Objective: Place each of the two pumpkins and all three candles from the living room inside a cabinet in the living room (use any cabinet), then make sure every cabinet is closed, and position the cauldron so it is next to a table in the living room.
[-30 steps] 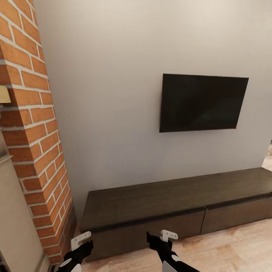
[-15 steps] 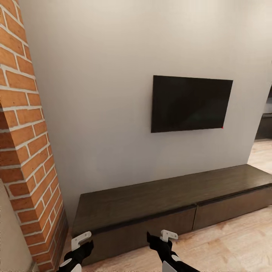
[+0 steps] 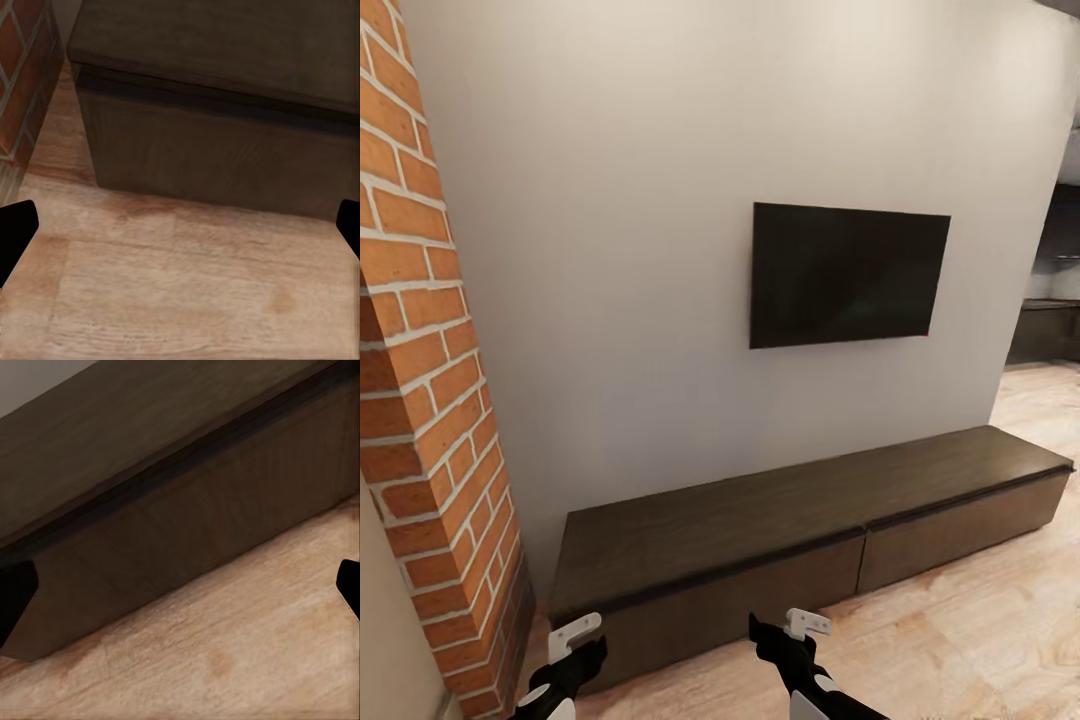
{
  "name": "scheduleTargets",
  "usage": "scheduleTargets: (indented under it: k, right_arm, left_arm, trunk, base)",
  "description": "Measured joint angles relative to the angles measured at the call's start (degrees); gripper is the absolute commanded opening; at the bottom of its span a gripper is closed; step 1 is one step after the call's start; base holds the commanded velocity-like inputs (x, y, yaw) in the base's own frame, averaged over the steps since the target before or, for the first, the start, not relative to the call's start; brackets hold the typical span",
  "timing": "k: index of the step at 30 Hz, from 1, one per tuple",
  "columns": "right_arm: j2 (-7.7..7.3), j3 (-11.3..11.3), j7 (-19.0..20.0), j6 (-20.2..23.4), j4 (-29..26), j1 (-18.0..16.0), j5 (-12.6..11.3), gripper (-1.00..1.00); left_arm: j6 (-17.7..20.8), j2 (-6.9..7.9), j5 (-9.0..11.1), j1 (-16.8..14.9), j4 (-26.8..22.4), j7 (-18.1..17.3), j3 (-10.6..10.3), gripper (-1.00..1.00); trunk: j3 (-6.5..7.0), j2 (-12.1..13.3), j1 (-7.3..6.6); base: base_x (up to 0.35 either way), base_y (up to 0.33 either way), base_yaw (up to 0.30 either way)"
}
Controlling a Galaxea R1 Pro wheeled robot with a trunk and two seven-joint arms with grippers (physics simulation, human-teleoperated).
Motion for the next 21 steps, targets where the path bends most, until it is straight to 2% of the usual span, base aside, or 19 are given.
scheduleTargets:
  k: [7,10,14,17,19,21]
  right_arm:
    - [0.01,0.0,0.0,0.0,0.0,0.0,0.0,1.00]
    - [-0.02,0.0,0.0,0.0,0.0,0.0,0.0,1.00]
    - [-0.02,-0.1,0.0,0.0,0.0,0.0,0.0,1.00]
    - [-0.03,-0.1,0.0,0.0,0.0,0.0,0.0,1.00]
    - [-0.03,-0.1,0.0,0.0,0.0,0.0,0.0,1.00]
    - [-0.04,-0.1,0.0,0.0,0.0,0.0,0.0,1.00]
  left_arm:
    - [0.0,0.03,0.0,0.0,-0.1,0.0,0.0,1.00]
    - [0.1,0.17,0.0,0.0,-0.6,-1.0,0.0,1.00]
    - [0.7,0.56,0.2,0.0,-0.6,-8.3,0.3,1.00]
    - [3.8,0.76,0.5,0.0,-0.5,-15.2,0.8,1.00]
    - [6.8,1.55,0.7,0.0,-0.6,-18.6,1.8,1.00]
    - [9.2,2.45,2.2,0.0,-0.7,-22.0,3.8,1.00]
  trunk:
    - [0.02,0.0,0.00]
    - [0.05,0.0,0.00]
    - [0.09,0.0,0.00]
    - [0.10,0.0,0.00]
    - [0.10,0.0,0.00]
    - [0.10,0.0,0.00]
  base:
    - [-0.001,0.073,-0.039]
    - [0.000,0.007,-0.170]
    - [0.000,0.002,-0.090]
    - [0.000,0.000,-0.020]
    - [0.000,0.000,-0.006]
    - [0.000,0.000,-0.003]
